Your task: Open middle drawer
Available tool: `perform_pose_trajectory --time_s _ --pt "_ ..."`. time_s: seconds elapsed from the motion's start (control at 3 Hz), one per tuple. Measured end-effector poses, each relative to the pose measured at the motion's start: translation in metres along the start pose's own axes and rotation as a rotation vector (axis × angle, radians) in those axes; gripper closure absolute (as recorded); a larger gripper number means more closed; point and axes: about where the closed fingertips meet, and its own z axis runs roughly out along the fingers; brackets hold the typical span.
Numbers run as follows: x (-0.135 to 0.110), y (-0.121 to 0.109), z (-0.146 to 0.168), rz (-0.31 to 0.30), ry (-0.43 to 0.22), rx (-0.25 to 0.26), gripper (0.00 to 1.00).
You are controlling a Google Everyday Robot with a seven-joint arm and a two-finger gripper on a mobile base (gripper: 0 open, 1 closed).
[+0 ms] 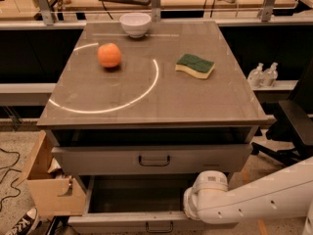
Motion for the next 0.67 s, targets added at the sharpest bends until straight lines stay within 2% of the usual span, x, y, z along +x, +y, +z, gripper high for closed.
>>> perform_pose_trajectory --time_s 0.67 --pt "0.004 0.038 -0.021 -0.027 0.035 -0.078 1.00"
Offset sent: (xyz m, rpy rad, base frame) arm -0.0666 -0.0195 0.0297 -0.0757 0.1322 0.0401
